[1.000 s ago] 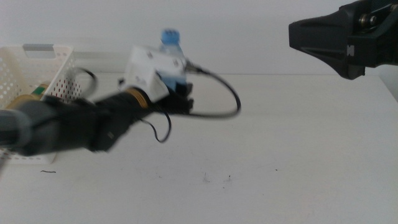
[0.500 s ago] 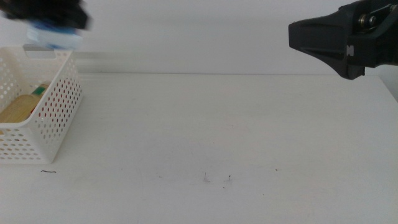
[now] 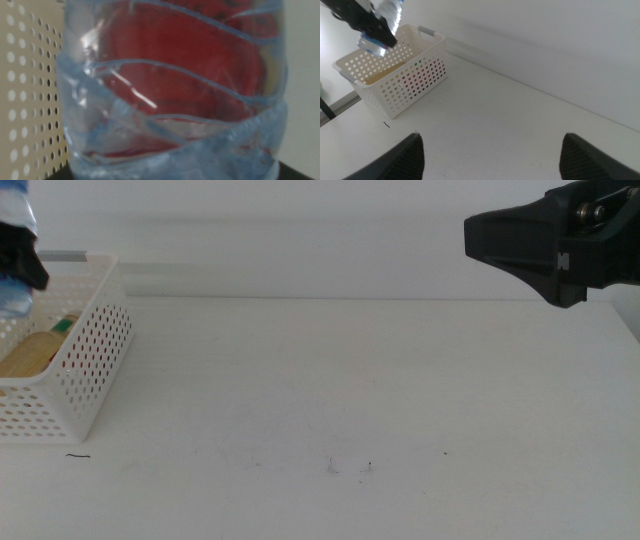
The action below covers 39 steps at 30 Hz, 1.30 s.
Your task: Use arms to grab the bottles and put them into the dustbin to the left of the table.
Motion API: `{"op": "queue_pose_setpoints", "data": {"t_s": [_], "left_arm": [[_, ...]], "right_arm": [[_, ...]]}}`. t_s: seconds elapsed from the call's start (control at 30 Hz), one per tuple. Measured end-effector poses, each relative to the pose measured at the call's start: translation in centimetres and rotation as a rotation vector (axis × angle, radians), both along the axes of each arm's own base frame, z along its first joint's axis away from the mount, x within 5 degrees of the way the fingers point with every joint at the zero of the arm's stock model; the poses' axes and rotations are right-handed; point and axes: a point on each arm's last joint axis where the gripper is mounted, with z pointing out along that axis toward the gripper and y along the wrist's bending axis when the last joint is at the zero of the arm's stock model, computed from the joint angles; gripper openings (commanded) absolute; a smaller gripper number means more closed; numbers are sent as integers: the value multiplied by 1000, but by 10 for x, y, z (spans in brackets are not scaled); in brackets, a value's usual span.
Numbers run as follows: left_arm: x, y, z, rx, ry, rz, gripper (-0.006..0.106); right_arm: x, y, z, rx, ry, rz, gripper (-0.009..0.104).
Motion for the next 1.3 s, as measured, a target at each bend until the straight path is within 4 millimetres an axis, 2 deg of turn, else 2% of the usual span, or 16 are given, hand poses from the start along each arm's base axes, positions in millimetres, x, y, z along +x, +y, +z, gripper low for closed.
{"op": "queue_pose_setpoints", "data": {"t_s": [0.17,0.3,0.4,0.5,0.73,0.77,0.9,1.07,1.2,1.3], "left_arm": [[18,10,-35,31,49,20,2],[27,15,-60,35,96,26,13],[30,16,-73,28,130,13,28],[31,16,-79,26,142,9,48],[32,16,-79,33,132,-11,90],[32,16,-77,34,126,-7,94],[27,12,-59,12,91,6,94],[5,-5,-11,41,-25,2,94],[-28,-40,30,45,-162,-32,94],[-56,-81,59,21,-335,-86,94]], "right_arm": [[0,0,0,0,0,0,90],[0,0,0,0,0,0,90],[0,0,0,0,0,0,90],[0,0,0,0,0,0,90],[0,0,0,-5,-4,-2,90],[0,0,0,-5,-4,-2,90],[0,0,0,0,0,0,90],[0,0,0,-5,-4,-2,90],[0,0,0,0,0,0,90],[0,0,0,0,0,0,90]]}}
